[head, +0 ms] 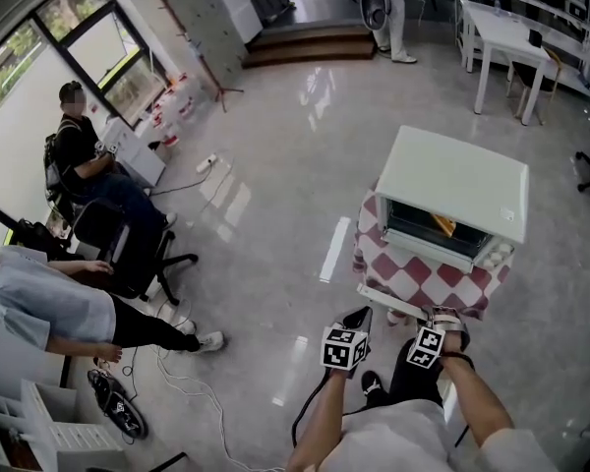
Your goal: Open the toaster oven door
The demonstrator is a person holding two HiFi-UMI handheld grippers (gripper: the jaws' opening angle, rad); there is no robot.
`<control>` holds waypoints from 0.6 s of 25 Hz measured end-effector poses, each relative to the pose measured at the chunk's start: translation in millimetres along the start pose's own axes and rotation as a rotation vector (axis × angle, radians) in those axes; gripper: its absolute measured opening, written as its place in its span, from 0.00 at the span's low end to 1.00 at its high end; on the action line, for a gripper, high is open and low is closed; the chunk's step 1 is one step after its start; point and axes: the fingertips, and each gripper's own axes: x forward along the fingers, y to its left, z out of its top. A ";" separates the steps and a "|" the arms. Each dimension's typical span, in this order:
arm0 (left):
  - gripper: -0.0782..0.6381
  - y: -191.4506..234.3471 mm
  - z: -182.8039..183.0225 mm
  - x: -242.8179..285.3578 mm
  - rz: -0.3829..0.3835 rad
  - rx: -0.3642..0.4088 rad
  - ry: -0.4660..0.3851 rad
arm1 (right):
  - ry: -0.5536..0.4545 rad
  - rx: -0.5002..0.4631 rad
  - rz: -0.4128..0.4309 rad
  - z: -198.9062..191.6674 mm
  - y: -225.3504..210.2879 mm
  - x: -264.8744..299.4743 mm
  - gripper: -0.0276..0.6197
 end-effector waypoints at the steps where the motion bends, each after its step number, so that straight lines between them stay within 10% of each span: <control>1: 0.11 -1.2 -1.3 -1.7 0.000 0.002 0.005 | -0.001 0.002 0.004 -0.2 1.5 -0.1 0.28; 15: 0.11 21.8 -16.1 -32.3 0.050 -0.034 0.002 | 0.015 0.012 0.017 -3.2 12.2 14.2 0.31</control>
